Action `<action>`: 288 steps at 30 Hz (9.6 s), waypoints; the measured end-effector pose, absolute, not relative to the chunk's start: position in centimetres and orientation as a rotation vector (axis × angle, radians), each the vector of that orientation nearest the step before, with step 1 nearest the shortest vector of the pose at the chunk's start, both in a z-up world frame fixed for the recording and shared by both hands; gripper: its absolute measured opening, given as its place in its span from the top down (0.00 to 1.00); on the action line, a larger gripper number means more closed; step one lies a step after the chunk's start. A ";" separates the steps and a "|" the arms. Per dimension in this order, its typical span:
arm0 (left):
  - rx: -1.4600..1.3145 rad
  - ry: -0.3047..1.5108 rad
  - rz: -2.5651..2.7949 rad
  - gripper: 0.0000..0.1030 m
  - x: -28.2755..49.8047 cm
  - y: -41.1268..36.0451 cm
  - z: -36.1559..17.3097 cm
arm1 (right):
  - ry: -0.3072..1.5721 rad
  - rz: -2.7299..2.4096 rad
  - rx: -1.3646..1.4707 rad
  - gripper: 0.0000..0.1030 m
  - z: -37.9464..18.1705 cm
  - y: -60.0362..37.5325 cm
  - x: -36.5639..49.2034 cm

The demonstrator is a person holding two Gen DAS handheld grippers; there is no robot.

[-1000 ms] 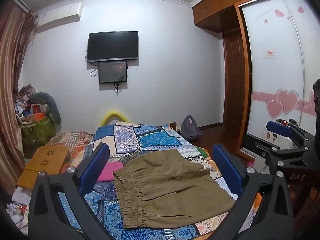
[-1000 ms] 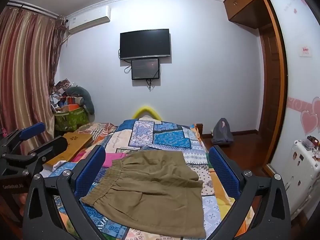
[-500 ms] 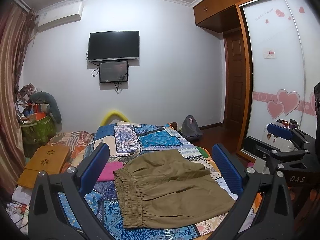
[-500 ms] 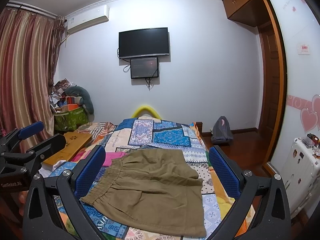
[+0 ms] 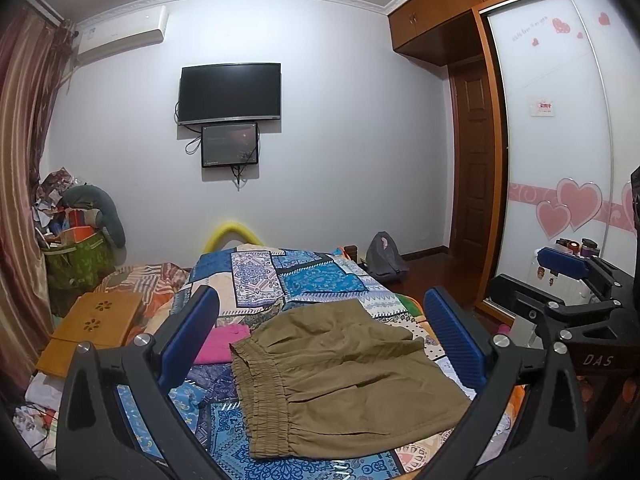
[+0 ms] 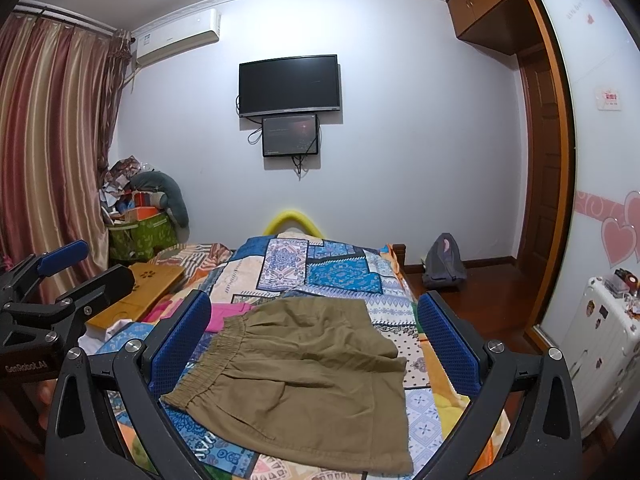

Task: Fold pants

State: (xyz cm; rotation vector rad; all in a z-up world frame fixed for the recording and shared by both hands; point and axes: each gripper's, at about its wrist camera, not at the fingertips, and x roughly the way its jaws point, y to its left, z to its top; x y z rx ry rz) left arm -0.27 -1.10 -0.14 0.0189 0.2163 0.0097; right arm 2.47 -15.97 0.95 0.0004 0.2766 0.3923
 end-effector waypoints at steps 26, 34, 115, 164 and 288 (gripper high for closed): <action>0.016 0.220 0.011 0.00 0.1 -0.8 -0.3 | 0.282 0.396 -0.006 0.00 0.8 -15.7 2.4; 0.015 0.237 0.028 0.00 0.7 -0.7 -0.9 | 0.306 0.395 -0.013 0.00 0.6 -15.8 3.3; -0.216 1.076 0.034 0.62 40.0 20.2 -28.5 | 0.955 0.584 -0.232 0.82 -19.6 -8.8 44.4; 0.035 0.766 -0.028 0.93 17.9 8.9 -8.9 | 0.635 0.622 -0.011 0.95 -3.5 -22.1 20.3; -0.086 0.945 0.191 0.64 25.1 15.2 -17.6 | 0.885 0.557 -0.170 0.89 -13.3 -17.3 31.3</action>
